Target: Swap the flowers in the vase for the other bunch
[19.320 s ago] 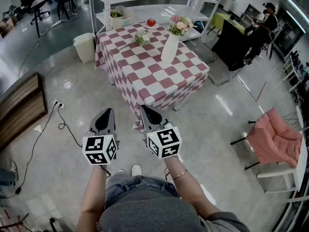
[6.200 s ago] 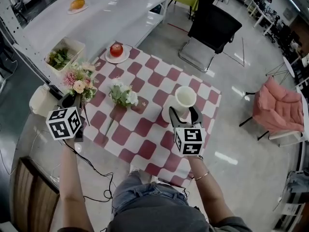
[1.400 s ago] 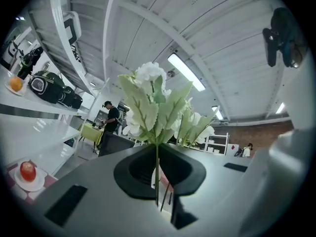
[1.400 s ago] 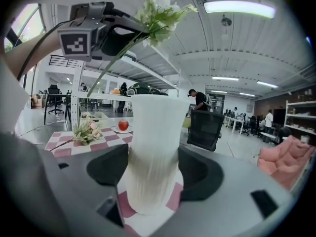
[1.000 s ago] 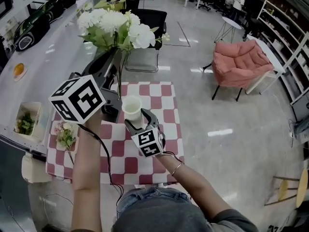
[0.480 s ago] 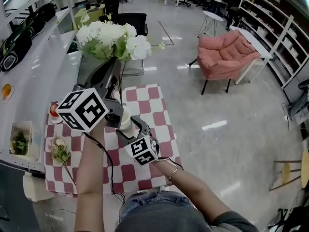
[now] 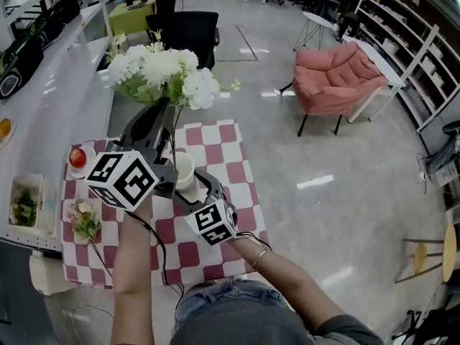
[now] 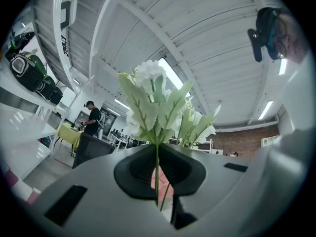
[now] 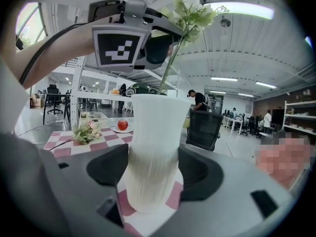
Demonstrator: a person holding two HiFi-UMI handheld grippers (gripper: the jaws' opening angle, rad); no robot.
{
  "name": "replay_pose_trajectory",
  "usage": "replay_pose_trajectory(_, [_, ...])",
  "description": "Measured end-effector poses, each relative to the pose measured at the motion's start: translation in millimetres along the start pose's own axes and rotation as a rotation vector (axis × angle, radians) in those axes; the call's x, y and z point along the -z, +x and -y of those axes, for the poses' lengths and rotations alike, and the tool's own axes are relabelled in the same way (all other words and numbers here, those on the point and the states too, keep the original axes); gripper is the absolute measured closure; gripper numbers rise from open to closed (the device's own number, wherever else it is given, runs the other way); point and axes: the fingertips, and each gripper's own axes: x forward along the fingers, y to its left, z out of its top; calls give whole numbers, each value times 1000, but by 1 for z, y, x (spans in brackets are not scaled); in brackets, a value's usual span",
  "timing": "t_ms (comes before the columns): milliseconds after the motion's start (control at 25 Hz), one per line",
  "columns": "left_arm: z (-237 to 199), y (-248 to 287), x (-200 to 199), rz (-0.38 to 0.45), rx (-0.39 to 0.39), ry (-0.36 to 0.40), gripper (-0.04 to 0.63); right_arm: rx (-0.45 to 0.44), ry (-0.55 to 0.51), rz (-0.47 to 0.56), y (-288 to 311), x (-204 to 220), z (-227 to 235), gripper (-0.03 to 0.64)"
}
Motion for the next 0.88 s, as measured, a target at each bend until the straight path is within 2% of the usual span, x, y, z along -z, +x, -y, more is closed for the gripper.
replay_pose_trajectory(320, [-16, -33, 34, 2, -39, -16, 568, -6, -7, 6, 2, 9, -3, 295])
replay_pose_trajectory(880, [-18, -49, 60, -104, -94, -10, 567, -10, -7, 2, 0, -8, 8, 295])
